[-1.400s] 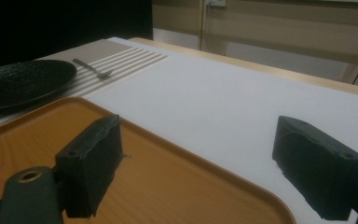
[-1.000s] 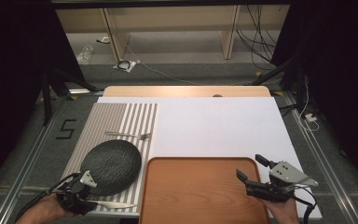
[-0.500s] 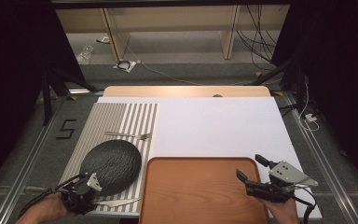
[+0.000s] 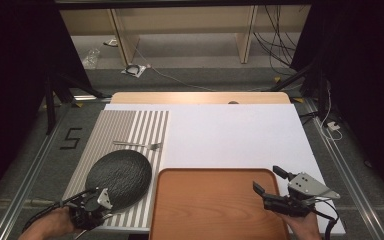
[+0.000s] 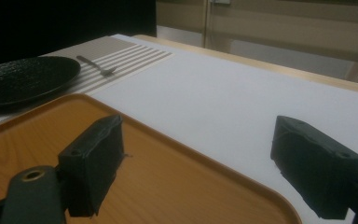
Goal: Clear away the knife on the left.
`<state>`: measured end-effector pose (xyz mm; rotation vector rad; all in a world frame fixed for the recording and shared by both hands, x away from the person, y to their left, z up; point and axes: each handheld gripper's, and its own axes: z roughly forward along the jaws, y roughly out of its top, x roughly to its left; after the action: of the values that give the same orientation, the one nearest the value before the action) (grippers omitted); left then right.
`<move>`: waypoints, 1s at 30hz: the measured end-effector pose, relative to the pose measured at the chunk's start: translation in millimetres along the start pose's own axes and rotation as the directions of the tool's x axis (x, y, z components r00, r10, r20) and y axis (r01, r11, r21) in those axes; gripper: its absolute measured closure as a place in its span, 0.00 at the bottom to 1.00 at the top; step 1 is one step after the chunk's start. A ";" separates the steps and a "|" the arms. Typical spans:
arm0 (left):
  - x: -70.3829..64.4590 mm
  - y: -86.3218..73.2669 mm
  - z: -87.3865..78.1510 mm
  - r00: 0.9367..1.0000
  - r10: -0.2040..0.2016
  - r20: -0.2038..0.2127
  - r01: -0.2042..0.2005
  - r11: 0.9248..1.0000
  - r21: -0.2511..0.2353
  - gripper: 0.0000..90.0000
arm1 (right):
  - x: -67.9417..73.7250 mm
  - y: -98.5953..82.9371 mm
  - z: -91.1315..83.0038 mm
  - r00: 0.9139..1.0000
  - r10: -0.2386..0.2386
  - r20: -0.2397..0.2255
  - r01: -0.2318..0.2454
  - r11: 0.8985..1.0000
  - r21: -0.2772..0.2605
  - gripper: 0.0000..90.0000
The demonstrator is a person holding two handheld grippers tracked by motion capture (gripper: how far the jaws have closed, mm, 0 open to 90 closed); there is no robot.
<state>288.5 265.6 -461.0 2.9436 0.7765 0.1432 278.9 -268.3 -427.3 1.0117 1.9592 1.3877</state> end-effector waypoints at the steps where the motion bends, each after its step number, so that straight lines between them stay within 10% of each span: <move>1: -0.3 0.6 0.2 1.000 -0.003 -0.001 0.003 1.000 0.004 0.84 | 0.1 0.0 0.1 1.000 0.000 -0.002 0.000 1.000 0.001 0.20; 13: -3.5 10.3 1.5 0.998 -0.051 -0.026 0.053 0.997 0.054 0.86 | 1.4 -0.4 1.8 1.000 -0.001 -0.017 0.001 1.000 0.016 0.20; 30: -7.4 9.2 -0.5 0.999 0.030 -0.014 -0.029 0.998 0.047 0.89 | 1.8 -0.6 2.1 1.000 -0.004 -0.021 0.005 1.000 0.030 0.21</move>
<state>286.5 254.1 -460.0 3.0024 0.7483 0.1519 279.3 -265.8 -428.7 1.0096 2.0022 1.3747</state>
